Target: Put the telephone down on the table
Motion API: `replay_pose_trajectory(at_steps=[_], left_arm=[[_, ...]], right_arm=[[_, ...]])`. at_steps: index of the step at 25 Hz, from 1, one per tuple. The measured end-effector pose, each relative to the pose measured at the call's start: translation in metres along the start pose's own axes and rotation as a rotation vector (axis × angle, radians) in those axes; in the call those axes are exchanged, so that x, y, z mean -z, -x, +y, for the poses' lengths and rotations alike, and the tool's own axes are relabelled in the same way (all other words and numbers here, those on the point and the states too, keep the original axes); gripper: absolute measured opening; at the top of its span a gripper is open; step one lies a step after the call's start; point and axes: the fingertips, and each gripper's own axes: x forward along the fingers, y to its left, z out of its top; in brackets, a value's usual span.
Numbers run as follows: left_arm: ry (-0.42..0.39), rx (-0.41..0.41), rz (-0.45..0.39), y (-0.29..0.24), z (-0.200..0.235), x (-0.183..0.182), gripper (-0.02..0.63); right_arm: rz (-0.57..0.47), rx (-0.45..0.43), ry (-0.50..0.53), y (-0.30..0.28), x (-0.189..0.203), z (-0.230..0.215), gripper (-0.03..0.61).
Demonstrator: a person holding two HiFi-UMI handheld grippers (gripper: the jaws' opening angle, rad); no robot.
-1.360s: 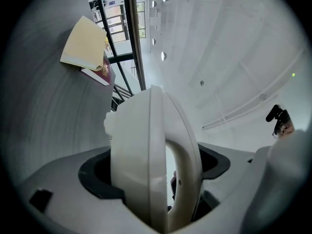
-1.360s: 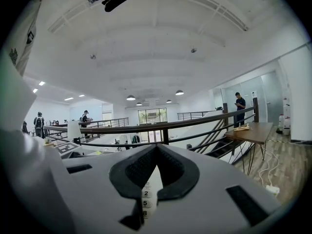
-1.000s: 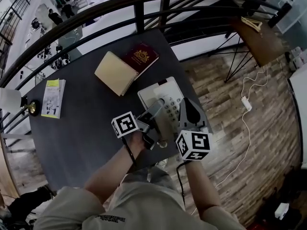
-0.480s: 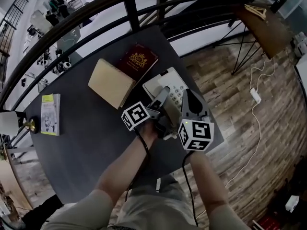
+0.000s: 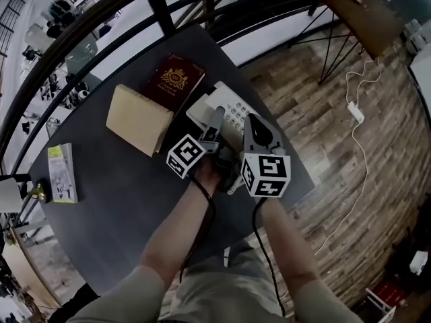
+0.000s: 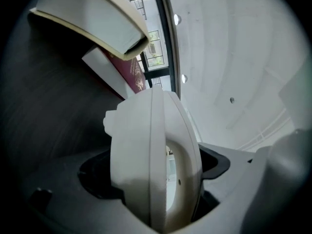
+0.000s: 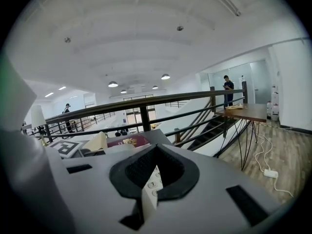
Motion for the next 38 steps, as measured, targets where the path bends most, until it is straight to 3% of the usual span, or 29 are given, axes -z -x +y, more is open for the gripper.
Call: replay_pose_trajectory(at_steps=[14,16,19,22,32,38], left_arm=[[-0.045,-0.093,0.051,-0.006,0.01,0.002,0.446],[-0.081,-0.133,0.067,-0.003,0.012,-0.003,0.448],[-0.145,-0.255,0.083,0.005,0.025,-0.009,0.46],[-0.119,-0.341,0.089,0.013,0.043,-0.009,0.471],[-0.173,-0.461,0.071,0.035,0.05,-0.009,0.471],[-0.179,-0.485,0.044,0.055,0.037,-0.014,0.471]], right_arm=[[0.063,-0.01,-0.033,-0.001,0.02,-0.007,0.0],[0.071,-0.012,-0.037,0.001,0.021,-0.011,0.0],[0.075,-0.002,-0.049,0.005,0.02,-0.02,0.0],[0.078,-0.001,-0.054,0.009,0.02,-0.024,0.0],[0.131,-0.01,-0.038,0.021,0.033,-0.028,0.0],[0.128,-0.015,-0.032,0.036,0.025,-0.024,0.0]])
